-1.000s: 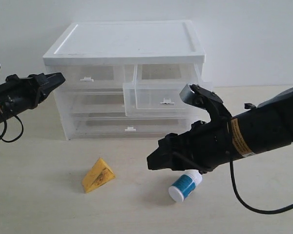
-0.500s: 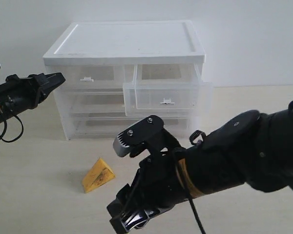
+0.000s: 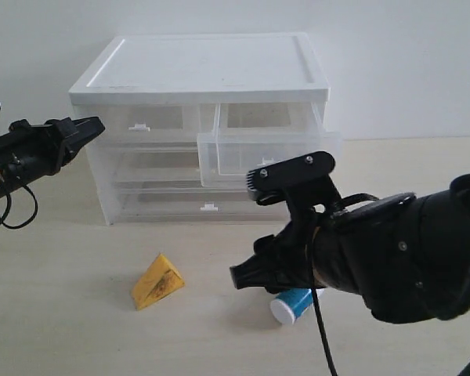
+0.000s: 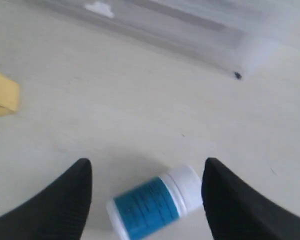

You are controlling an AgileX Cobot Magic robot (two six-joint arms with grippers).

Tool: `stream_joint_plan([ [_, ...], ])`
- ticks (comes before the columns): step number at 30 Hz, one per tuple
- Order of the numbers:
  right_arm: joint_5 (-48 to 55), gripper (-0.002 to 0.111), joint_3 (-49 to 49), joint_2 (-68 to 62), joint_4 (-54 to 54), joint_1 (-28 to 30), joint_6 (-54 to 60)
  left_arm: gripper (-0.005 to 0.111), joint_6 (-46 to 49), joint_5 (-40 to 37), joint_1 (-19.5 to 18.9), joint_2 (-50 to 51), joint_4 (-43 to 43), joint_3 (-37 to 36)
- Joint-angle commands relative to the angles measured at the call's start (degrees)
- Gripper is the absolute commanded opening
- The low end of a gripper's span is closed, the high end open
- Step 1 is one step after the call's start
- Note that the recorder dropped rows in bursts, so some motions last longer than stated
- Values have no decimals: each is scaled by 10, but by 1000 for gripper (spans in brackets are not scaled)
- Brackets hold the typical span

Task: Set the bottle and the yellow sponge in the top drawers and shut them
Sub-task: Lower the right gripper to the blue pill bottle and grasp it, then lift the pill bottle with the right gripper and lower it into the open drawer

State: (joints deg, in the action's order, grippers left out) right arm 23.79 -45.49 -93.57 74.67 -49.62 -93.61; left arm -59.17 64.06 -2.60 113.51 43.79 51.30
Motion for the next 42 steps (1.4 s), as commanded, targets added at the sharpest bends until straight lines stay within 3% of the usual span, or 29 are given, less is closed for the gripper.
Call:
stream_joint_plan([
  [1,74,57,-1,3,-190,0,106,4,-4,-10,-1,3,-20,3],
  [8,-63,57,-1,-3,-198,35,55,4,-4,-10,-1,3,-20,3],
  [22,-146,57,-3,-66,-235,111,32,4,-4,-10,-1,3,-15,3],
  [36,-204,56,-28,-143,-238,131,32,4,-4,-10,-1,3,-15,3],
  [37,-207,53,-29,-143,-238,131,36,4,-4,-10,-1,3,-15,3],
  [39,-207,31,-32,-144,-238,131,57,4,-4,-10,-1,3,-15,3],
  [40,-208,9,-32,-144,-238,131,74,4,-4,-10,-1,3,-15,3],
  [41,-210,-1,-32,-144,-238,131,83,4,-4,-10,-1,3,-15,3],
  [42,-215,0,-32,-143,-238,131,95,4,-4,-10,-1,3,-15,3],
])
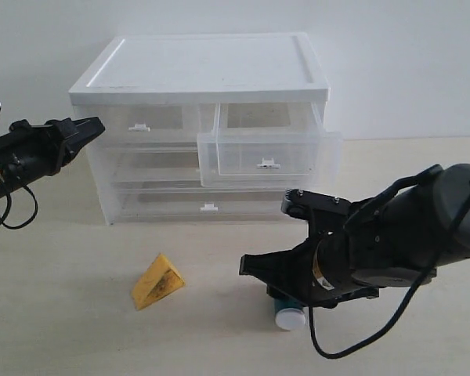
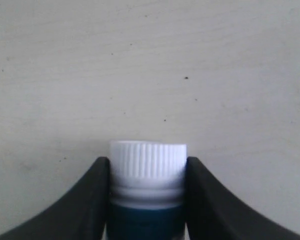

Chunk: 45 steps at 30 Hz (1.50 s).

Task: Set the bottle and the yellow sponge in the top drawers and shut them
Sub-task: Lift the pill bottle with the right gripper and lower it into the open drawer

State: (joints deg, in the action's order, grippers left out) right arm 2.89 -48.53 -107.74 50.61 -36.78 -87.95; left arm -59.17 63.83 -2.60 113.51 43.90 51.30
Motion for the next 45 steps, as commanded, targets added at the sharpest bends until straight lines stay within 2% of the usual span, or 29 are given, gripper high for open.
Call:
stream_joint_plan([
  [1,-12,0,-1,-1,3,2,48,4,-4,-8,-1,3,-16,3],
  [5,-68,0,-1,38,28,-31,93,4,-4,-8,-1,3,-23,3],
  [9,-69,0,-1,99,64,-80,113,4,-4,-8,-1,3,-25,3],
  [13,-67,0,-6,220,81,-117,149,4,-4,-9,-1,3,-25,3],
  [16,-1,0,-32,269,83,-117,183,4,-4,-9,-1,3,-25,3],
  [20,193,0,-120,298,121,-117,224,4,-4,-9,-1,3,-25,3],
  [24,248,0,-169,281,190,-113,211,4,-4,-9,-1,3,-25,3],
  [27,240,0,-194,250,199,-88,212,4,-4,-9,-1,3,-24,3],
  [30,199,0,-196,219,229,-70,307,4,-4,-13,-1,3,-24,3],
  [34,168,0,-196,188,226,-71,514,4,-3,-13,-1,3,-25,3],
  [45,160,0,-196,137,233,-70,706,4,-2,-13,-1,3,-25,3],
])
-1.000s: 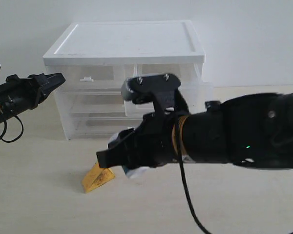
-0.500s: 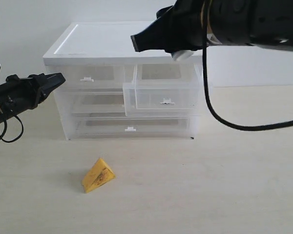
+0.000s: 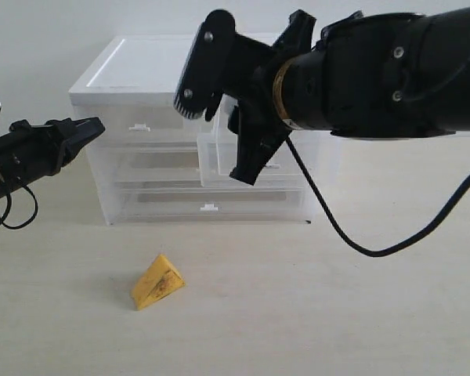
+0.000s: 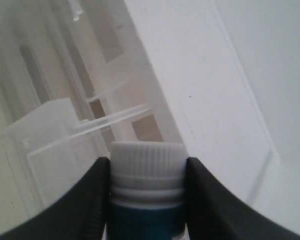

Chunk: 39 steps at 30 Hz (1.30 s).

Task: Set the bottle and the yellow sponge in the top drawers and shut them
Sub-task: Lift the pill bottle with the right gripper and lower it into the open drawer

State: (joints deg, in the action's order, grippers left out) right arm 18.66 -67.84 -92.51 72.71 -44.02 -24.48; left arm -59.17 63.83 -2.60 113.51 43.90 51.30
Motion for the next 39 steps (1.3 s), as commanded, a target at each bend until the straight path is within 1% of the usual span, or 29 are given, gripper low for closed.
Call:
stream_joint_plan([
  [1,3,0,-3,-20,16,2,94,4,0,-14,-1,3,-25,3],
  [3,3,0,-3,-22,18,2,121,4,0,-14,-1,3,-25,3],
  [14,13,0,-3,-22,22,2,117,4,0,-14,-1,3,-25,3],
  [16,13,2,-3,-22,22,2,114,4,0,-14,-1,3,-24,3],
  [18,12,12,-3,-22,22,2,114,4,0,-14,-1,3,-24,3],
  [22,10,48,-3,-22,22,2,114,4,0,-14,-1,3,-24,3],
  [23,10,54,-3,-22,22,2,114,4,0,-14,-1,3,-24,3],
  [24,10,56,-3,-22,23,2,114,4,0,-14,-1,3,-24,3],
  [32,13,55,-3,-20,26,2,110,4,1,-15,-1,3,-24,3],
  [35,12,55,-3,-13,26,1,72,4,1,-16,-1,3,-25,3],
  [37,28,54,-3,5,13,-6,-48,4,1,-18,-1,3,-25,3],
  [38,63,46,-3,20,-3,-15,-156,4,1,-18,-1,3,-25,3],
  [39,116,34,-3,35,-34,-22,-231,4,2,-17,-1,3,-25,3],
])
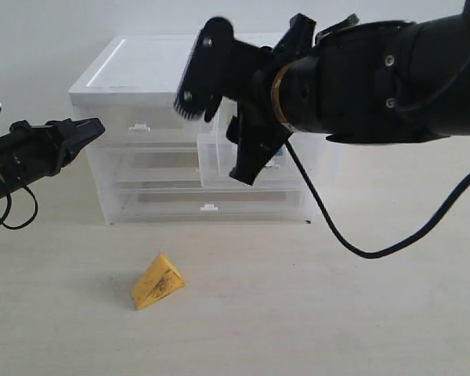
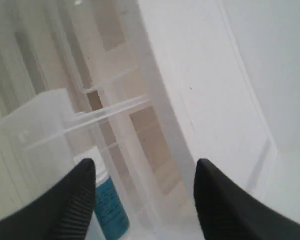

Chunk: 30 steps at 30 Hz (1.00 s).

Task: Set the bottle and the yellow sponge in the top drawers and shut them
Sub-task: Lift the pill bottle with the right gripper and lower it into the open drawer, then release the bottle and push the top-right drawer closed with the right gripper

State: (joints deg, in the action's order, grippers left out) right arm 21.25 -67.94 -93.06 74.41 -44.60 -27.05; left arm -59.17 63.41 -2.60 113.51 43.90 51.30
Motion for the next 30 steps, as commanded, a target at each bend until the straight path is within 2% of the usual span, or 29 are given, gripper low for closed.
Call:
stream_joint_plan([
  [1,123,23,-2,48,-84,-19,-236,4,2,-14,-1,3,-25,3],
  [2,154,6,-1,58,-147,-19,-227,4,2,-16,-1,3,-26,3],
  [3,166,0,-1,59,-183,-19,-209,4,2,-18,-1,3,-26,3],
  [6,167,0,3,52,-322,-19,-118,4,2,-18,-1,3,-26,3],
  [13,88,0,57,46,-331,-19,-145,4,2,-19,-1,3,-26,3],
  [16,82,0,62,33,-299,-17,-160,4,2,-19,-1,3,-26,3],
  [20,83,0,62,-1,-165,-16,-285,4,2,-20,-1,3,-26,3],
  [30,103,0,60,-23,20,-16,-419,4,2,-20,-1,3,-26,3],
])
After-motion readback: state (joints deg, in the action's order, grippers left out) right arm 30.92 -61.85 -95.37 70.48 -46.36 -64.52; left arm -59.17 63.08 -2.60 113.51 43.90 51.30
